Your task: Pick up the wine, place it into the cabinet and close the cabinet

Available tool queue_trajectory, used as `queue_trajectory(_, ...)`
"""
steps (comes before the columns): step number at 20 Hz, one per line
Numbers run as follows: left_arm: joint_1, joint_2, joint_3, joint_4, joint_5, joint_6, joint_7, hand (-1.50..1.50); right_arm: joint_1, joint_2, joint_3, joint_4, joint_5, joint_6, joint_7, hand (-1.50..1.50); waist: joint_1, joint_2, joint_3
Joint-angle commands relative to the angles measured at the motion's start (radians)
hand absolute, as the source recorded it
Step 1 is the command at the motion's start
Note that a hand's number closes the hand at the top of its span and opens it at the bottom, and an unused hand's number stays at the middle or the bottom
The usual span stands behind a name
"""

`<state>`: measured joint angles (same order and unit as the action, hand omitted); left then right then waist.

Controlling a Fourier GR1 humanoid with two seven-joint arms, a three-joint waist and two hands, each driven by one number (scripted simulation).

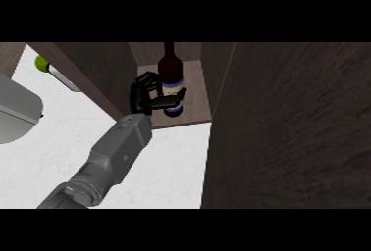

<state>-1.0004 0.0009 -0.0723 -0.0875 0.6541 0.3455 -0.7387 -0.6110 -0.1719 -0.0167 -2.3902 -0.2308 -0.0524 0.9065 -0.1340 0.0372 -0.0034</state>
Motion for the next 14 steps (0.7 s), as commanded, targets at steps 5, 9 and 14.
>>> queue_trajectory(5,0.089,-0.001,-0.017,-0.005,0.037,-0.079,-0.015,1.50,0.012,0.017,0.012,-0.046,-0.015,-0.011,0.003,-1.50,-0.021,-0.006,-0.001)
queue_trajectory(9,0.131,-0.001,-0.041,-0.001,0.043,-0.065,-0.032,1.50,-0.021,0.011,-0.017,-0.007,-0.069,0.002,0.008,-1.50,-0.050,0.000,-0.001)
queue_trajectory(14,0.127,-0.001,-0.055,-0.004,0.061,-0.038,-0.031,1.50,-0.027,0.017,-0.005,0.012,-0.035,-0.001,-0.007,-1.50,-0.033,0.001,-0.001)
